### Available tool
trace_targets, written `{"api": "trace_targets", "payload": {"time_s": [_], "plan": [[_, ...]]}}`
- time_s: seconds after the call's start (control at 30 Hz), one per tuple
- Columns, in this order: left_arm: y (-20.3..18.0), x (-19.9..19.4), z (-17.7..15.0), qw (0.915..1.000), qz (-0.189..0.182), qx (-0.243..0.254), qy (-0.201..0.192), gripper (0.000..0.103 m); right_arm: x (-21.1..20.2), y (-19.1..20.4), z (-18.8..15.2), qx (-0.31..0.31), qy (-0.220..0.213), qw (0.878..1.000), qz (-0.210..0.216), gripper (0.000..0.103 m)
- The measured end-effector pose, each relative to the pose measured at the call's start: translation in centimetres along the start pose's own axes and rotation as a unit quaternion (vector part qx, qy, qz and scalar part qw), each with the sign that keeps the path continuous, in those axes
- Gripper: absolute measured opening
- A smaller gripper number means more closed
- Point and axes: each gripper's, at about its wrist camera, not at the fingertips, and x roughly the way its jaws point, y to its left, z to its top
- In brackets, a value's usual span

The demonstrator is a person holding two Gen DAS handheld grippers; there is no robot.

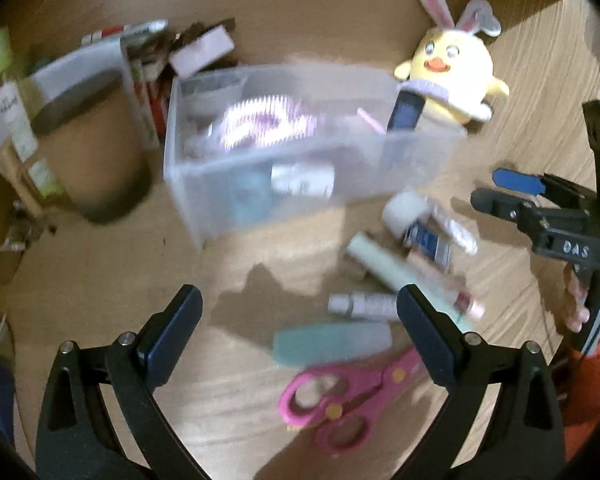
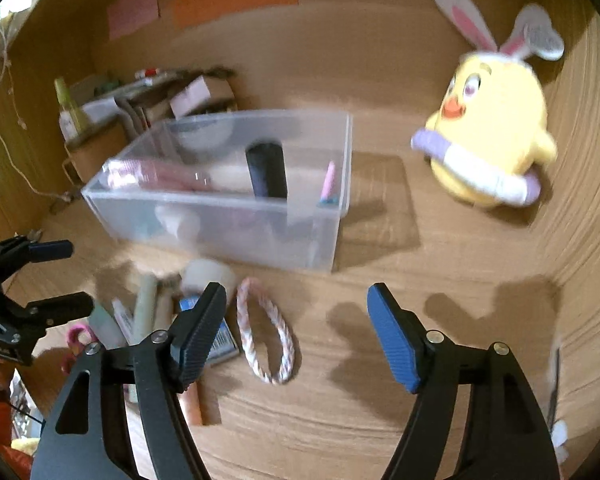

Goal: Organize objects
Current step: 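Grasp the pale blue bottle with left tool while right tool grasps the braided bracelet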

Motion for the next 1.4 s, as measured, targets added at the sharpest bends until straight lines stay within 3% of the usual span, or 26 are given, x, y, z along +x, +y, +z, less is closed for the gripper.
{"api": "trace_targets", "payload": {"time_s": [0.13, 0.23, 0.53, 0.77, 1.03, 1.23, 1.33, 1.4], "plan": [[-0.2, 0.8, -1.8, 0.9992, -0.019, -0.001, 0.036, 0.099, 1.4, 0.5, -0.7, -0.015, 0.016, 1.000, -0.001, 0.070], [-0.7, 1.1, -2.4, 0.9990, -0.012, 0.008, 0.042, 0.099, 2.4, 1.1, -0.5, -0.020, 0.027, 0.999, 0.004, 0.069], [-1.5, 2.1, -2.2, 0.9992, 0.009, 0.006, 0.039, 0.099, 4.6, 1.7, 0.3, -0.024, 0.061, 0.997, 0.026, 0.041], [-1.0, 1.5, -2.6, 0.9995, 0.007, 0.014, 0.026, 0.073, 5.4, 3.0, 0.1, -0.048, 0.068, 0.996, 0.005, 0.011], [-0.3, 0.6, -2.2, 0.9999, 0.007, -0.003, 0.008, 0.073, 2.9, 2.5, 0.1, -0.032, 0.038, 0.999, 0.007, 0.008], [0.7, -1.2, -0.7, 0.9993, 0.004, -0.022, -0.030, 0.073, 0.6, 2.3, 0.8, -0.030, 0.003, 1.000, 0.003, 0.008], [1.0, -2.1, 0.0, 0.9985, 0.007, -0.026, -0.048, 0.073, 0.9, 2.3, 0.8, -0.039, 0.014, 0.999, -0.001, 0.009], [1.1, -2.7, 0.6, 0.9977, 0.005, -0.030, -0.060, 0.073, 1.9, 2.2, 1.0, -0.040, 0.030, 0.999, -0.007, 0.015]]}}
